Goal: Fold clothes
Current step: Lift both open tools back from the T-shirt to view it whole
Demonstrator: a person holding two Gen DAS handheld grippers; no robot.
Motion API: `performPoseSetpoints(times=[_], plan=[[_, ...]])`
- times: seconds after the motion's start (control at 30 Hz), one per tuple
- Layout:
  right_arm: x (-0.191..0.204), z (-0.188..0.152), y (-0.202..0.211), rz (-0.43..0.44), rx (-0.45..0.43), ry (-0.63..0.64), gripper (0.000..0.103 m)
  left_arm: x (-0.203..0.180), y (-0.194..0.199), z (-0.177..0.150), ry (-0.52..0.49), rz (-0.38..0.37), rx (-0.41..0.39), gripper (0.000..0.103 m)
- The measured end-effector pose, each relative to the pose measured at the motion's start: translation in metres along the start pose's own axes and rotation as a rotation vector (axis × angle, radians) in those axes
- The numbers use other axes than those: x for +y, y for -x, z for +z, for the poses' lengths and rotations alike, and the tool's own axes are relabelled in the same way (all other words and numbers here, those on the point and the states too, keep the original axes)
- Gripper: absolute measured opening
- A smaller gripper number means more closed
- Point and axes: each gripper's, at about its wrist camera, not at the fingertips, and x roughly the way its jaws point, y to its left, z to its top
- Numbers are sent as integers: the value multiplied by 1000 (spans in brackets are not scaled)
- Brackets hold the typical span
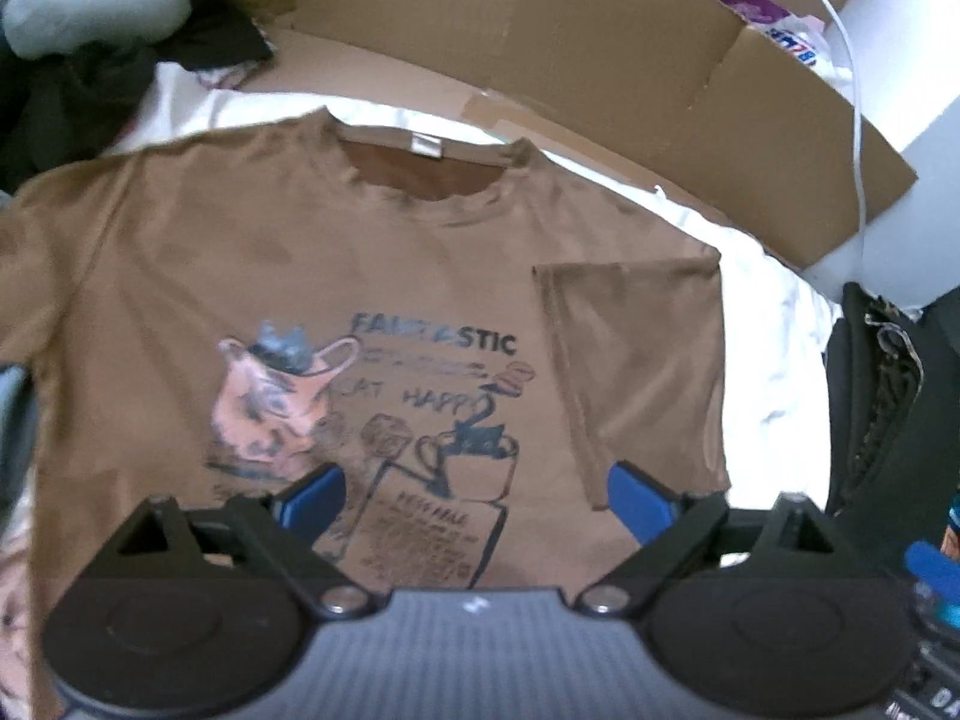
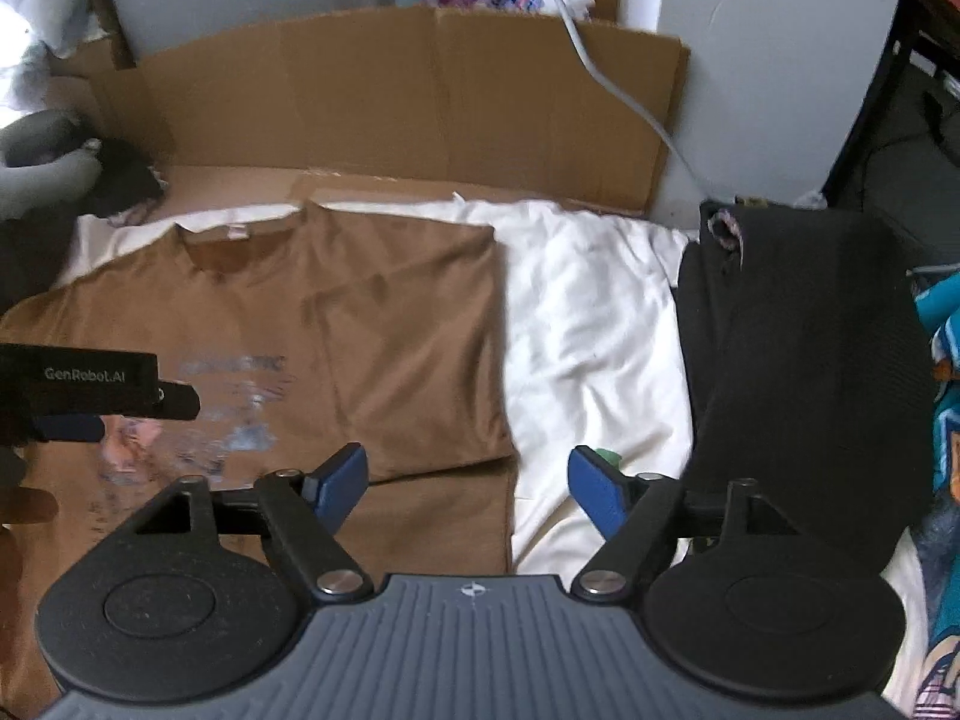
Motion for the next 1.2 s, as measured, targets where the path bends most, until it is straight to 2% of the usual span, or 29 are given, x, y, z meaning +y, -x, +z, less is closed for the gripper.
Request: performPoseSetpoints(times=[0.07,0.17,0.27,0.37,0.57,0.8,0.97,1.03,1.13,1.2], plan=[[4,3,14,8,0,10,89,0,15,-2,-31,20,-33,100],[2,9,28,20,40,-67,89,4,38,-5,-50,12,-58,100],[2,14,41,-4,80,-115,93,8,60,-6,-53,10,-74,101],[8,14,58,-4,79,-122,98,15,82,-6,-68,43,-105,102],[23,14,90,-12,58,-102,100,39,121,-7,-61,31,-126,102],[33,8,115,-18,56,-118,102,64,154,-12,-78,82,-128,102],[54,4,127,26,42,-83,102,80,179,-29,-103,64,-167,102],[65,3,132,44,38,-64,102,90,191,-40,-98,32,-193,102],[83,2,139,60,34,-35,102,109,205,-52,-78,-12,-191,102],[93,3,143,69,32,-30,102,118,212,-62,-90,0,-197,102]])
